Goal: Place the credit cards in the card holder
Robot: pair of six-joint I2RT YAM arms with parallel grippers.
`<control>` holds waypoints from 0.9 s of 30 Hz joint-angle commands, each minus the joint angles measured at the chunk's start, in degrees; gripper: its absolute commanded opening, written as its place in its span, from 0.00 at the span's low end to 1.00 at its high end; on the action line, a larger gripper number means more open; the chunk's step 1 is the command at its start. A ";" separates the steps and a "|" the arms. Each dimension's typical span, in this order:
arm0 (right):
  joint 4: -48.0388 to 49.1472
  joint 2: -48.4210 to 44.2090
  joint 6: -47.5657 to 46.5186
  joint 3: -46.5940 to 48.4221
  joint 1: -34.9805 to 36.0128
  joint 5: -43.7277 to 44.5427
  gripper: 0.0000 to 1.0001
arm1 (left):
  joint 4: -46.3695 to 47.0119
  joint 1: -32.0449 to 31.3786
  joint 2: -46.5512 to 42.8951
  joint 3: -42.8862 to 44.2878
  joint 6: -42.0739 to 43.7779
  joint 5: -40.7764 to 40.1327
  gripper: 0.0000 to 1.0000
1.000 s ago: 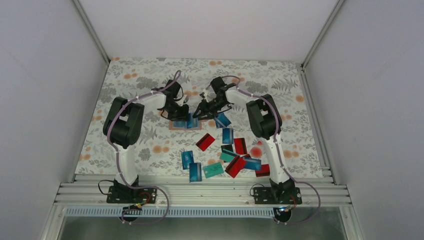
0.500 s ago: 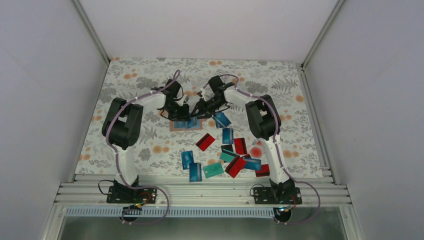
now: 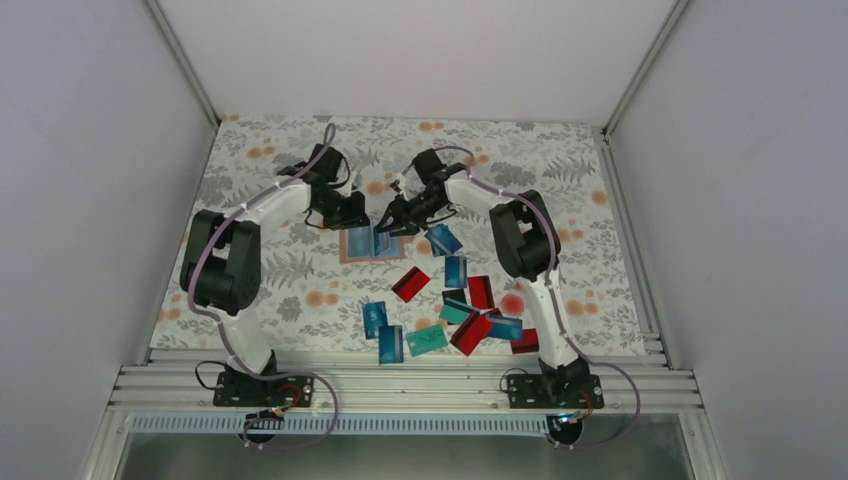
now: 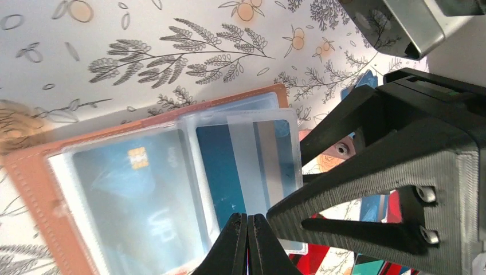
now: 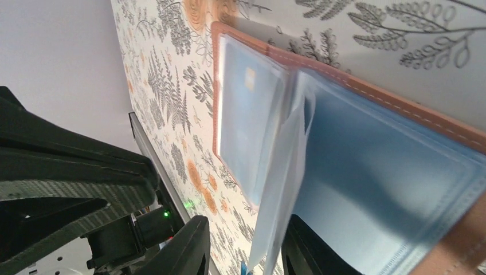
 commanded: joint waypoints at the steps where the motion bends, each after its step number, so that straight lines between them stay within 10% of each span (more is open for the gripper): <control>1: -0.01 -0.30 1.25 2.46 1.17 -0.77 0.32 | -1.72 1.47 -3.39 -1.94 -1.17 -1.01 0.02; 19: 2.90 7.55 5.87 19.08 6.66 -12.19 0.46 | -7.42 7.37 -16.04 -10.12 0.88 -5.31 0.02; 27: -1.96 1.55 1.88 17.78 6.20 -3.78 0.47 | -8.92 7.38 -20.37 -14.03 -1.10 -5.31 0.02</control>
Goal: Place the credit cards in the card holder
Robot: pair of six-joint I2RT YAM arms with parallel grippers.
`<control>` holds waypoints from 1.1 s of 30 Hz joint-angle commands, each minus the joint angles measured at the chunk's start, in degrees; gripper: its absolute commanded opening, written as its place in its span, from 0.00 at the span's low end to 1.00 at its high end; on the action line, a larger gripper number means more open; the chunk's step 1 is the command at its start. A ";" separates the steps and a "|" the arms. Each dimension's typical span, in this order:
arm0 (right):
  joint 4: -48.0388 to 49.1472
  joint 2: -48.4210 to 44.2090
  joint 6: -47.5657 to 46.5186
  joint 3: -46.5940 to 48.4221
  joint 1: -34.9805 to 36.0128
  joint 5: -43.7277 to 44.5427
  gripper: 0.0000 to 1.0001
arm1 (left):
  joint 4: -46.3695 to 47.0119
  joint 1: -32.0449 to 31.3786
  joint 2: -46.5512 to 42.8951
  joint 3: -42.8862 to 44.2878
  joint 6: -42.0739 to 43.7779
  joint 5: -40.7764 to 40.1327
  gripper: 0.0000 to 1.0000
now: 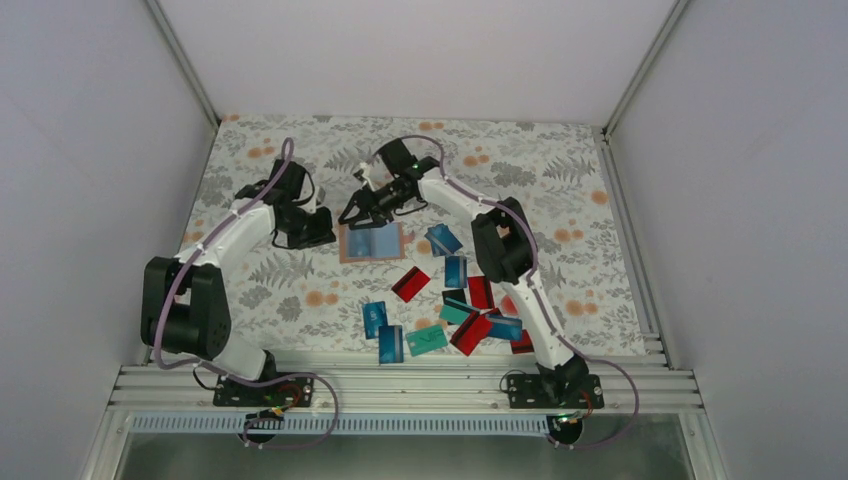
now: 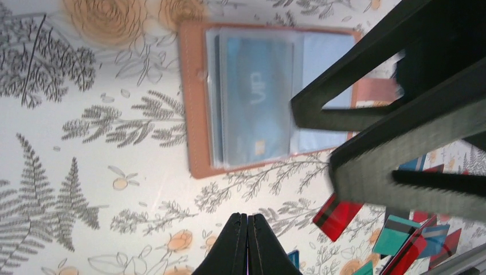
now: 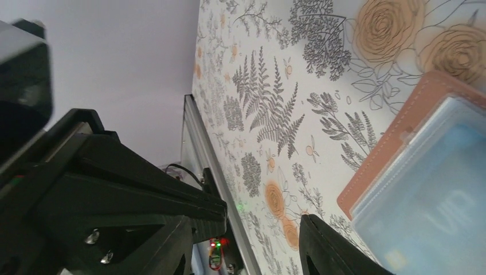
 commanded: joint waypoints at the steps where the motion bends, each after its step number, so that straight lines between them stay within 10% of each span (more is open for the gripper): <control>1: -3.38 -6.92 -2.77 -1.49 -0.48 6.40 0.48 | -2.36 -0.02 -3.12 -2.54 -1.37 -0.51 0.02; 8: 0.58 -20.09 -1.89 -21.44 -1.13 16.03 0.49 | -5.20 -4.43 -8.59 -8.45 -4.57 -1.13 0.03; 18: 8.87 -40.22 14.17 -51.46 0.52 26.78 0.50 | -1.79 -12.03 -16.18 -14.71 -1.25 6.44 0.28; 33: 27.52 -61.81 44.40 -81.33 20.42 34.26 0.63 | 6.24 -17.28 -12.84 -22.73 2.32 14.31 0.25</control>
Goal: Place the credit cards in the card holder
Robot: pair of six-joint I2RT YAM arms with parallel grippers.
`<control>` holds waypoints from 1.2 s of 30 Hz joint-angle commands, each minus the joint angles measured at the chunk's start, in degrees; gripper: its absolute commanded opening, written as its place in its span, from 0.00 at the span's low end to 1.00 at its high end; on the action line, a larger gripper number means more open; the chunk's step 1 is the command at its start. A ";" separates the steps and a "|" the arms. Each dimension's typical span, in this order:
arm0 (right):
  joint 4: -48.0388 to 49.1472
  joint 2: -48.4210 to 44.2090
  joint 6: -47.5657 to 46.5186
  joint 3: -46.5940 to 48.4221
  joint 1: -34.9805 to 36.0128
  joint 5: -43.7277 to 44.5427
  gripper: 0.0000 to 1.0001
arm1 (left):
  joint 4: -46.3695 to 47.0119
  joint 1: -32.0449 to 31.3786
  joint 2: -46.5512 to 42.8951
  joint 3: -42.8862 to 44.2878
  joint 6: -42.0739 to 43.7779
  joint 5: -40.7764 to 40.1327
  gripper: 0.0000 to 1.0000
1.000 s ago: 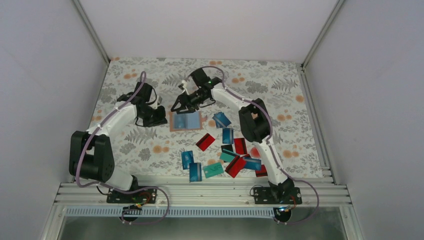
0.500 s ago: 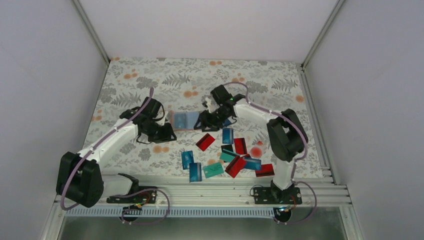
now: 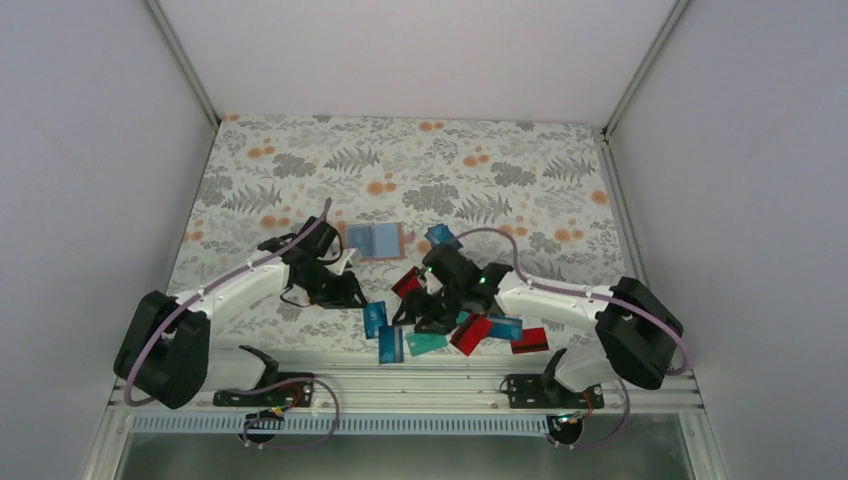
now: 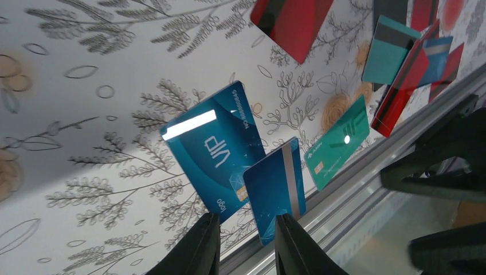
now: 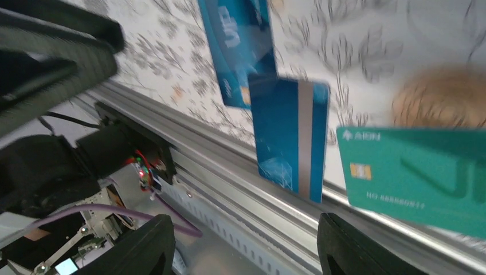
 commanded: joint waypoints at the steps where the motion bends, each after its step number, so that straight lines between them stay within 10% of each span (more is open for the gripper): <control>1: 10.14 -0.46 11.37 -4.79 6.37 4.55 0.63 | 3.34 -1.72 1.94 -0.64 1.70 3.80 0.25; 36: 32.43 6.06 21.21 -18.01 16.41 13.64 0.57 | 11.44 -12.76 17.39 -1.62 -0.84 4.67 0.16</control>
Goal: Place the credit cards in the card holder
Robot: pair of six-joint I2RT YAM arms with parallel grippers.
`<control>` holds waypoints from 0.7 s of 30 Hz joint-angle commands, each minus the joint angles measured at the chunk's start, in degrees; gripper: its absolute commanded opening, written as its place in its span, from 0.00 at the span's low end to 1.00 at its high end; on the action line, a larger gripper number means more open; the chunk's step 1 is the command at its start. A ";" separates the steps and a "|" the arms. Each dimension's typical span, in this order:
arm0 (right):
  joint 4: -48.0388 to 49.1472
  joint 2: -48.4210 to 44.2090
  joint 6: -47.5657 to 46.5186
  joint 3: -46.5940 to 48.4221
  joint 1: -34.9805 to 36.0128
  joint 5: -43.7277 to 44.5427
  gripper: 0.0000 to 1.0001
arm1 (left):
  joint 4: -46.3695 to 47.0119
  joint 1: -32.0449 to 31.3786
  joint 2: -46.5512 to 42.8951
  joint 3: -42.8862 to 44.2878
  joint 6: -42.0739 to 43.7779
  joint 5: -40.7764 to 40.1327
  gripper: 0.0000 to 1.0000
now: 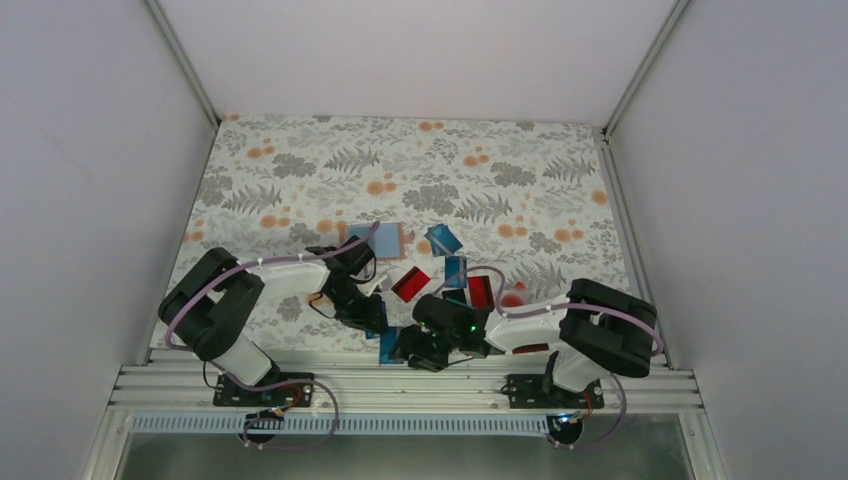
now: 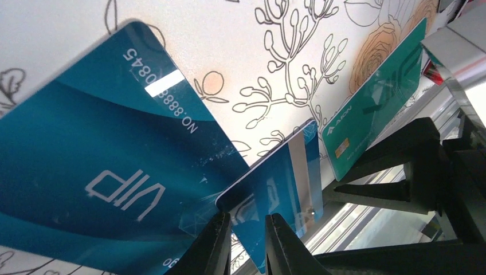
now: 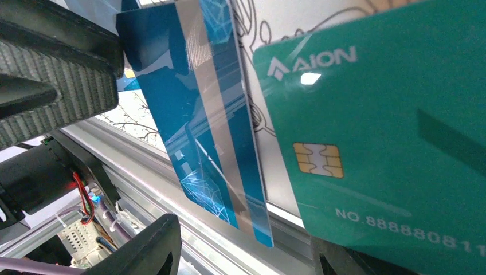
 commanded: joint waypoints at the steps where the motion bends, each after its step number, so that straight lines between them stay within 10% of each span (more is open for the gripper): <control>1: 5.87 0.27 0.27 -2.34 0.45 1.80 0.57 | 2.20 -0.65 1.02 -1.30 -1.03 0.78 0.16; 21: 24.59 7.08 1.23 -7.05 -1.26 -0.93 0.32 | 3.11 -0.70 1.53 -3.71 -2.69 0.69 0.13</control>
